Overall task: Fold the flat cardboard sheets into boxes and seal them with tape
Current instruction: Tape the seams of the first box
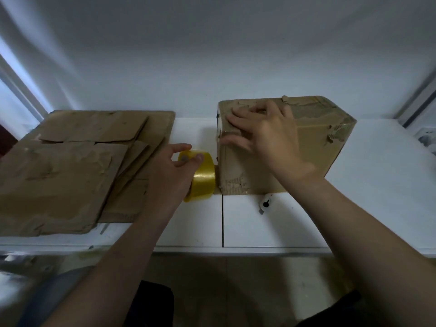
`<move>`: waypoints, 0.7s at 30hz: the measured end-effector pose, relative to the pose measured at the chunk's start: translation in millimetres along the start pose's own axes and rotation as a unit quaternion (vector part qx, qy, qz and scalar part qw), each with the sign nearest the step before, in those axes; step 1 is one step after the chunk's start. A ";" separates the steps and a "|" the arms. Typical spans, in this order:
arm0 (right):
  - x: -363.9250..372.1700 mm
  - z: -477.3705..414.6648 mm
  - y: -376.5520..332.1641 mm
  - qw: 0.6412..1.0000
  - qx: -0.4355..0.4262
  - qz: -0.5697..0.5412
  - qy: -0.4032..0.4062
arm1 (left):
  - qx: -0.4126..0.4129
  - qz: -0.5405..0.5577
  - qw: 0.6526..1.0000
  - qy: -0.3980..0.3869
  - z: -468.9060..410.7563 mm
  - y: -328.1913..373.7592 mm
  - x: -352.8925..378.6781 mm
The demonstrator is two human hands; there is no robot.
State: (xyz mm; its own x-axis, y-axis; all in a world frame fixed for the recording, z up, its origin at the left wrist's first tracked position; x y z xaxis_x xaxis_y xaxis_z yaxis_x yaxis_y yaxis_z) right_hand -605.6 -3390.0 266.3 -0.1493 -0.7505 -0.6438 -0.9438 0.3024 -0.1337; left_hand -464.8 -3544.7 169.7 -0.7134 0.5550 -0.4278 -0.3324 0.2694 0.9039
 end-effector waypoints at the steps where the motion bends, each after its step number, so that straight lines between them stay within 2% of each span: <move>1: 1.5 3.9 -1.1 1.000 -0.012 0.015 -0.001 | 0.002 0.004 1.000 -0.002 -0.8 0.6 1.3; 8: 5.7 13.7 6.1 0.998 0.046 0.010 -0.036 | 0.008 0.021 0.999 -0.025 -0.4 9.5 8.4; 15: 5.6 14.0 9.9 0.998 0.064 -0.027 -0.008 | -0.052 0.109 0.990 -0.071 4.6 5.9 10.8; 21: 13.5 6.0 22.3 0.996 0.050 -0.071 0.036 | -0.026 0.093 0.989 -0.109 8.8 7.9 20.9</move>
State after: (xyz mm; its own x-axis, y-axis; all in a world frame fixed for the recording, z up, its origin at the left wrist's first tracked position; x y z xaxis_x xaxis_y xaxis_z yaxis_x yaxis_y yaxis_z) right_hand -626.9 -3389.9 250.1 -0.0406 -0.8296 -0.5569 -0.9230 0.2446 -0.2971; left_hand -476.9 -3524.1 167.9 -0.6166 0.7498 -0.2399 -0.2431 0.1085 0.9639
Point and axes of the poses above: each hand's wrist, its own z-axis away from the middle knuckle, its own x-axis out of the palm, y = z × x, the point moved 9 cm from there along -z, towards the middle knuckle, and after that the axes turned 11 degrees about -z, right-handed, at the moved point
